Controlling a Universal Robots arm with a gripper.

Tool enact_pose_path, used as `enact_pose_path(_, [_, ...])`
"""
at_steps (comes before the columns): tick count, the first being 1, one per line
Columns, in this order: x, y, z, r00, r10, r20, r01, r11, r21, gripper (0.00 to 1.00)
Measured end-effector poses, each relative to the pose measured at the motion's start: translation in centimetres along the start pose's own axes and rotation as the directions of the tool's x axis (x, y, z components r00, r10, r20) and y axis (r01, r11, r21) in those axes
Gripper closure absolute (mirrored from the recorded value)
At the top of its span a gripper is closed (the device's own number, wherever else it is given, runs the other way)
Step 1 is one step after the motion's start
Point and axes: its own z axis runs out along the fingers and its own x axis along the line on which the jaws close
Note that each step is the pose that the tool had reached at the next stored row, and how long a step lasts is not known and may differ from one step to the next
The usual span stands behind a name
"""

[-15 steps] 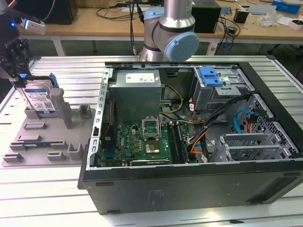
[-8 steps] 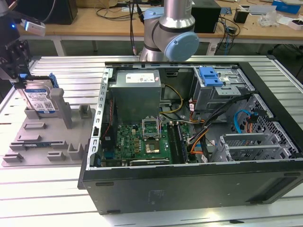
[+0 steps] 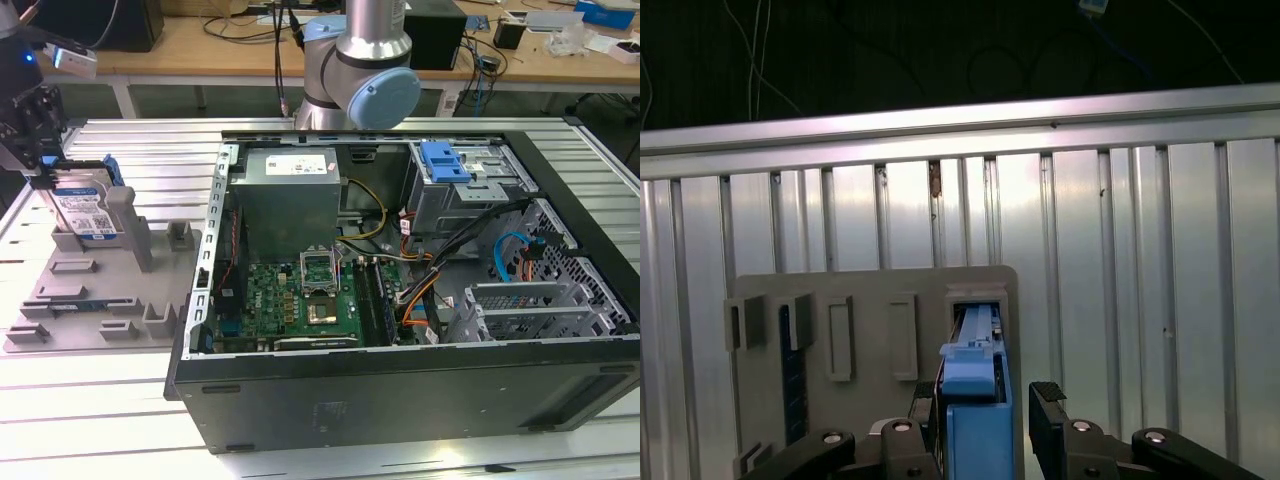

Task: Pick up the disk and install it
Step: 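Pick up the disk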

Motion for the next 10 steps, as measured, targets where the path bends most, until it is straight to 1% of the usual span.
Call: enact_pose_path(10, [-0.03,0.0,0.37,1.0,0.0,0.0001,0.0,1.0,0.0,0.51])
